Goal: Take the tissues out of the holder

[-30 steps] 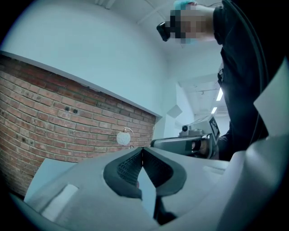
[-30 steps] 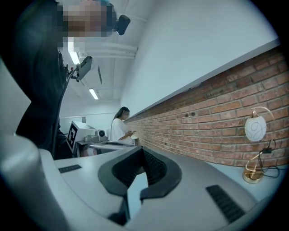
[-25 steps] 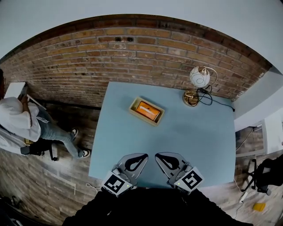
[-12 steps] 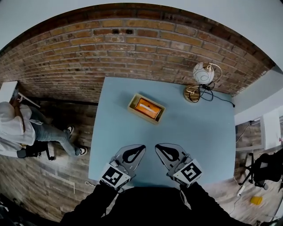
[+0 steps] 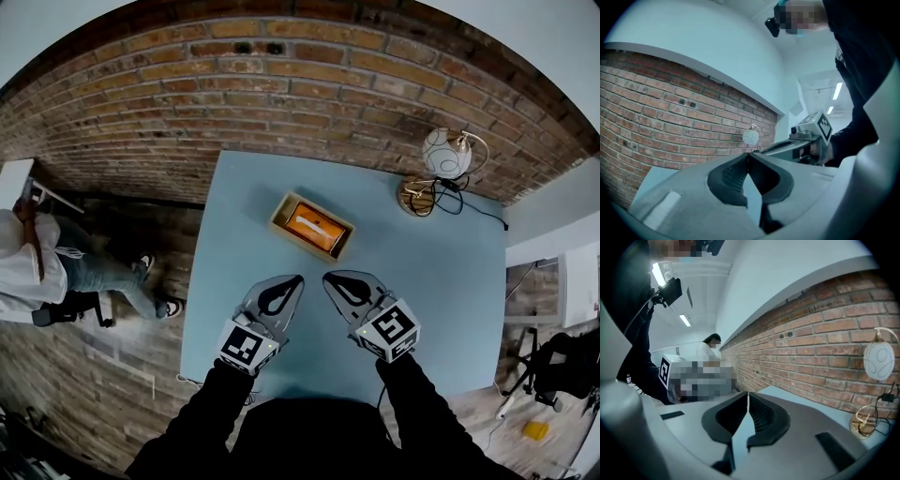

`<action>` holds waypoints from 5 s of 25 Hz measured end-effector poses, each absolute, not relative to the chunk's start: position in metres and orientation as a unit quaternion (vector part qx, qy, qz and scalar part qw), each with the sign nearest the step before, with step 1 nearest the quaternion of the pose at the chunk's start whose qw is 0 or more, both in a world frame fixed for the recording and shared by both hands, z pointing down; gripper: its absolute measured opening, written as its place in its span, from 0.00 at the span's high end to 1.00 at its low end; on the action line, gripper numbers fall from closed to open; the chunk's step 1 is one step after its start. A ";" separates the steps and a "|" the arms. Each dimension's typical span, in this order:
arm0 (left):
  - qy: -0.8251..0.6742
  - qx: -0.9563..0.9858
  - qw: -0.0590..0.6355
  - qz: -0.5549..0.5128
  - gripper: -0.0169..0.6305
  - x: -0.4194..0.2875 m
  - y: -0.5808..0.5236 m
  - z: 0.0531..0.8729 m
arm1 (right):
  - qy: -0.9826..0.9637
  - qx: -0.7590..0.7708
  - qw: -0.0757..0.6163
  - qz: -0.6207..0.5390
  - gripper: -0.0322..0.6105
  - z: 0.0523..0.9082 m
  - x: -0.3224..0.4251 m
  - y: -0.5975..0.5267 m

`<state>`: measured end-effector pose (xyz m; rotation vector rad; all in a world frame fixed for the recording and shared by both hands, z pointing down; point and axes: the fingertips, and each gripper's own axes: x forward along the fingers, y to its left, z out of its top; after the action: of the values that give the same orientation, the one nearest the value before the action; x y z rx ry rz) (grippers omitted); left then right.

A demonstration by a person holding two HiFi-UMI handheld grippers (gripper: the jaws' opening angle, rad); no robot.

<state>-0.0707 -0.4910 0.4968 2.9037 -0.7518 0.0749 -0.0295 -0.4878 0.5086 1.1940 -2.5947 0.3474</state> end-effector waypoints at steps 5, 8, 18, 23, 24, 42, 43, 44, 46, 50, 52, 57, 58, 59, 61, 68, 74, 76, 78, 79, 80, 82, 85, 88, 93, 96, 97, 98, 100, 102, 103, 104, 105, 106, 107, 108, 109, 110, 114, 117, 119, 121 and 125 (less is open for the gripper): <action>-0.263 0.961 0.078 0.030 0.96 -0.062 -0.514 0.532 | -0.888 0.405 0.171 0.134 0.94 0.556 -0.014 -0.519; -0.270 0.958 0.088 0.035 0.96 -0.059 -0.525 0.556 | -0.883 0.407 0.188 0.143 0.94 0.574 -0.010 -0.537; -0.278 0.954 0.103 0.038 0.96 -0.046 -0.561 0.607 | -0.866 0.413 0.246 0.137 0.94 0.620 0.002 -0.593; -0.290 0.950 0.107 0.045 0.96 -0.051 -0.577 0.625 | -0.856 0.409 0.285 0.136 0.92 0.644 0.011 -0.614; -0.293 0.949 0.109 0.046 0.96 -0.053 -0.580 0.628 | -0.855 0.403 0.295 0.141 0.90 0.650 0.010 -0.616; -0.307 0.942 0.124 0.057 0.96 -0.048 -0.604 0.661 | -0.823 0.336 0.427 0.167 0.53 0.727 0.004 -0.639; -0.307 0.942 0.125 0.057 0.96 -0.048 -0.604 0.663 | -0.821 0.334 0.432 0.166 0.53 0.729 0.005 -0.640; -0.307 0.941 0.127 0.058 0.96 -0.048 -0.604 0.665 | -0.819 0.331 0.438 0.165 0.53 0.731 0.005 -0.640; -0.308 0.941 0.129 0.059 0.96 -0.047 -0.605 0.668 | -0.814 0.325 0.452 0.164 0.52 0.735 0.005 -0.641; -0.309 0.940 0.131 0.060 0.96 -0.045 -0.608 0.672 | -0.806 0.317 0.472 0.164 0.52 0.742 0.005 -0.640; -0.307 0.940 0.133 0.060 0.96 -0.044 -0.608 0.673 | -0.801 0.317 0.480 0.166 0.52 0.745 0.006 -0.640; -0.304 0.941 0.134 0.063 0.96 -0.043 -0.611 0.678 | -0.791 0.307 0.496 0.183 0.53 0.750 0.004 -0.641; -0.304 0.941 0.134 0.064 0.96 -0.043 -0.611 0.679 | -0.791 0.305 0.496 0.185 0.54 0.750 0.004 -0.641; -0.302 0.941 0.135 0.066 0.96 -0.042 -0.610 0.679 | -0.791 0.305 0.496 0.186 0.54 0.750 0.004 -0.642; -0.298 0.942 0.134 0.070 0.96 -0.040 -0.609 0.681 | -0.792 0.306 0.495 0.187 0.55 0.750 0.005 -0.642; -0.296 0.943 0.134 0.078 0.96 -0.037 -0.610 0.686 | -0.799 0.302 0.488 0.181 0.67 0.745 0.006 -0.643; -0.300 0.942 0.135 0.073 0.96 -0.034 -0.609 0.678 | -0.806 0.307 0.471 0.184 0.77 0.739 0.008 -0.641; -0.301 0.941 0.139 0.067 0.96 -0.034 -0.608 0.674 | -0.805 0.314 0.464 0.196 0.78 0.737 0.011 -0.638; -0.305 0.939 0.147 0.059 0.96 -0.036 -0.608 0.671 | -0.802 0.316 0.463 0.204 0.78 0.735 0.014 -0.635; -0.307 0.938 0.149 0.057 0.96 -0.037 -0.608 0.670 | -0.801 0.317 0.465 0.205 0.78 0.734 0.015 -0.633; -0.308 0.938 0.149 0.057 0.96 -0.039 -0.608 0.669 | -0.800 0.318 0.466 0.205 0.78 0.733 0.016 -0.632; -0.309 0.938 0.145 0.058 0.96 -0.039 -0.608 0.667 | -0.799 0.320 0.466 0.204 0.78 0.730 0.019 -0.632; -0.308 0.939 0.140 0.058 0.96 -0.037 -0.607 0.665 | -0.799 0.324 0.466 0.198 0.78 0.721 0.022 -0.632; -0.306 0.941 0.134 0.059 0.96 -0.040 -0.604 0.659 | -0.799 0.328 0.467 0.188 0.78 0.710 0.019 -0.631; -0.309 0.941 0.129 0.050 0.96 -0.042 -0.598 0.643 | -0.801 0.335 0.465 0.172 0.78 0.693 0.018 -0.627; -0.312 0.941 0.123 0.049 0.96 -0.047 -0.596 0.634 | -0.798 0.342 0.467 0.168 0.78 0.683 0.019 -0.626; -0.313 0.941 0.122 0.048 0.96 -0.050 -0.595 0.631 | -0.797 0.343 0.468 0.166 0.78 0.679 0.018 -0.625; -0.315 0.940 0.121 0.047 0.96 -0.052 -0.592 0.629 | -0.797 0.344 0.469 0.164 0.78 0.676 0.018 -0.624; -0.317 0.939 0.122 0.046 0.96 -0.058 -0.587 0.625 | -0.796 0.344 0.471 0.164 0.78 0.671 0.016 -0.619; -0.318 0.939 0.121 0.047 0.96 -0.062 -0.583 0.622 | -0.796 0.346 0.470 0.160 0.78 0.664 0.015 -0.618; -0.319 0.939 0.120 0.047 0.96 -0.064 -0.583 0.620 | -0.796 0.348 0.470 0.157 0.78 0.660 0.015 -0.618; -0.319 0.939 0.119 0.046 0.96 -0.065 -0.581 0.617 | -0.796 0.349 0.469 0.156 0.78 0.657 0.015 -0.618; -0.319 0.939 0.118 0.045 0.96 -0.067 -0.580 0.615 | -0.796 0.349 0.470 0.155 0.78 0.653 0.014 -0.616; -0.318 0.940 0.118 0.045 0.96 -0.068 -0.578 0.613 | -0.795 0.350 0.470 0.154 0.78 0.650 0.014 -0.614; -0.318 0.940 0.118 0.044 0.96 -0.070 -0.575 0.611 | -0.795 0.351 0.470 0.154 0.78 0.646 0.014 -0.612; -0.317 0.940 0.117 0.044 0.96 -0.071 -0.573 0.608 | -0.795 0.352 0.470 0.153 0.78 0.642 0.014 -0.610; -0.317 0.940 0.116 0.043 0.96 -0.071 -0.571 0.605 | -0.795 0.353 0.470 0.153 0.78 0.638 0.014 -0.607; -0.317 0.941 0.114 0.042 0.96 -0.072 -0.570 0.602 | -0.794 0.353 0.470 0.153 0.78 0.635 0.014 -0.605; -0.314 0.943 0.108 0.034 0.96 -0.076 -0.565 0.588 | -0.793 0.351 0.472 0.157 0.78 0.623 0.011 -0.595; -0.309 0.945 0.105 0.032 0.96 -0.076 -0.559 0.581 | -0.792 0.353 0.472 0.159 0.78 0.616 0.008 -0.587; -0.306 0.946 0.104 0.034 0.96 -0.075 -0.552 0.579 | -0.792 0.354 0.471 0.160 0.78 0.614 0.007 -0.578; -0.304 0.946 0.103 0.036 0.96 -0.075 -0.545 0.578 | -0.792 0.354 0.471 0.159 0.78 0.612 0.006 -0.569; -0.299 0.948 0.102 0.038 0.96 -0.075 -0.529 0.575 | -0.793 0.353 0.472 0.154 0.78 0.612 0.002 -0.549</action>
<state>-0.0753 -0.5293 0.5755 2.7991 -0.8828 0.1111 0.0024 -0.5487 0.6122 0.8644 -1.9423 0.3783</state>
